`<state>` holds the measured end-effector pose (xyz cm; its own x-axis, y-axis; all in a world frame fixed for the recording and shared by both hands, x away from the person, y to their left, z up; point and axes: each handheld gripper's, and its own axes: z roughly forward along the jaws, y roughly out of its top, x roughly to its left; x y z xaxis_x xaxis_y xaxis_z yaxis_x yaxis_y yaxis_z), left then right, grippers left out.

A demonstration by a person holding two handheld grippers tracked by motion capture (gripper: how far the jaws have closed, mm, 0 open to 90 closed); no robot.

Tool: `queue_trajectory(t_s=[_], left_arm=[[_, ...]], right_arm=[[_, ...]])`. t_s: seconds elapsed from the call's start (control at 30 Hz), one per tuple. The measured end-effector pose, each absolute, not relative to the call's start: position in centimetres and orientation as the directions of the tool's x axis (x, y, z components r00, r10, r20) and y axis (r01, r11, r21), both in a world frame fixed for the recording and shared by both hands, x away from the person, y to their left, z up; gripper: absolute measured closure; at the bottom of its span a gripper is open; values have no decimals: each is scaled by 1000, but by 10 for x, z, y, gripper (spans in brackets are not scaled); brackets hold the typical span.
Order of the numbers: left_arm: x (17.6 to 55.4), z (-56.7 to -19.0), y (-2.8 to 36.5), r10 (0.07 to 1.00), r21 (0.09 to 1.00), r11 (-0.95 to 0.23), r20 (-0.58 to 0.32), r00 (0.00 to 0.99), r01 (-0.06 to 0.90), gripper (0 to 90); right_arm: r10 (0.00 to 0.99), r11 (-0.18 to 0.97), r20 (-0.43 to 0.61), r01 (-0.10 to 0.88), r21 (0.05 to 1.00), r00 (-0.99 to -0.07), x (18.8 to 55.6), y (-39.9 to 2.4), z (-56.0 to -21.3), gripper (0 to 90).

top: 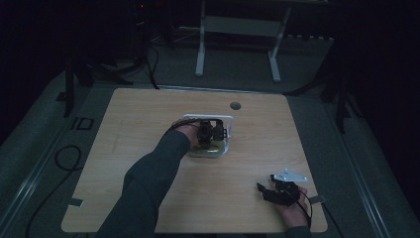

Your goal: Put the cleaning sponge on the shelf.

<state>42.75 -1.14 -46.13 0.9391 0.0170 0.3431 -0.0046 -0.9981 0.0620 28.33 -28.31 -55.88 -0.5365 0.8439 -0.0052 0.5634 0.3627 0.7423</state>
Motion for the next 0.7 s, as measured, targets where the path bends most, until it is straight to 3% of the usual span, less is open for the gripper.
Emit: queue_trajectory(t_s=[0.47, 0.7], left_arm=[[426, -456, -9, 41, 74, -997, 349, 936, 16, 599], [422, -448, -4, 54, 89, -996, 358, 932, 23, 596]], right_arm=[[844, 363, -5, 563, 742, -536, 283, -283, -559, 328], [844, 363, -6, 563, 743, -537, 283, -283, -559, 328]])
